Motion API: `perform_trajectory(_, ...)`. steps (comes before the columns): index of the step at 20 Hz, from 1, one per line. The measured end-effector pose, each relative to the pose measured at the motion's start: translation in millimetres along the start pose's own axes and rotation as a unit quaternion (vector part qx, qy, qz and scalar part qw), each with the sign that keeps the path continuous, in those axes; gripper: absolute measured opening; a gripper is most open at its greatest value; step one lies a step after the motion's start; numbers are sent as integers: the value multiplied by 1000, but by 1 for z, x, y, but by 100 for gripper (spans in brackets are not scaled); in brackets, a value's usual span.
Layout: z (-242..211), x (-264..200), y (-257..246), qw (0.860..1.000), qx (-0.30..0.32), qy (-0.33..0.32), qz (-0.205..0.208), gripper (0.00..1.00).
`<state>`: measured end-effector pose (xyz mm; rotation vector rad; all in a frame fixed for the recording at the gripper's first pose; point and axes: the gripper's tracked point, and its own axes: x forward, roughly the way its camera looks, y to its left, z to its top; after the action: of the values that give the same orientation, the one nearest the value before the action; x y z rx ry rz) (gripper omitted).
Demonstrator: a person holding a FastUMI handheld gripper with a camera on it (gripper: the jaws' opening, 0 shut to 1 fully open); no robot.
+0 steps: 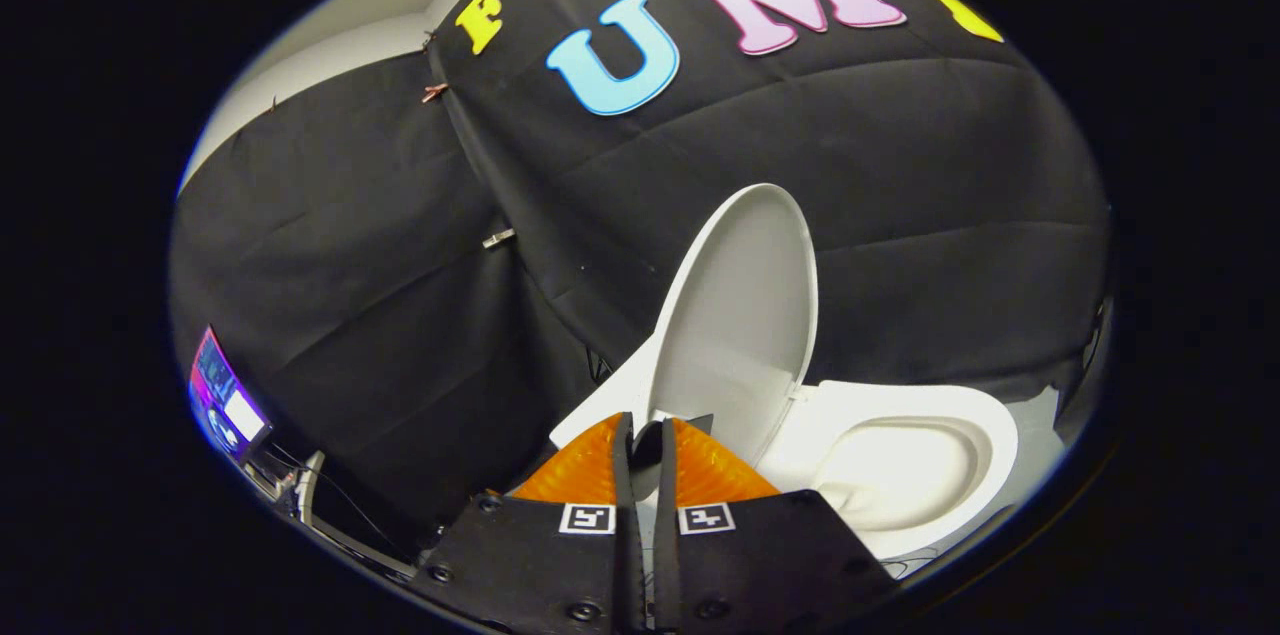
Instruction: Open the toilet lid.
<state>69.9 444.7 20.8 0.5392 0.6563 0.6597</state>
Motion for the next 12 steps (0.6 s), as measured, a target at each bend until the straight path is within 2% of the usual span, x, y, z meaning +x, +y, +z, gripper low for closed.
perform_trajectory(2, 0, 17, 19, 1000, 5, 14, 18, 9)
perform_trajectory(3, -2, 24, 35, 999, 17, 23, 46, 21)
perform_trajectory(5, 3, 38, 50, 996, 50, 24, 71, 46)
perform_trajectory(6, 4, 45, 55, 993, 72, 32, 84, 46)
perform_trajectory(10, 8, 70, 61, 983, 152, 38, 99, 65)
perform_trajectory(12, 14, 80, 67, 981, 160, 25, 103, 65)
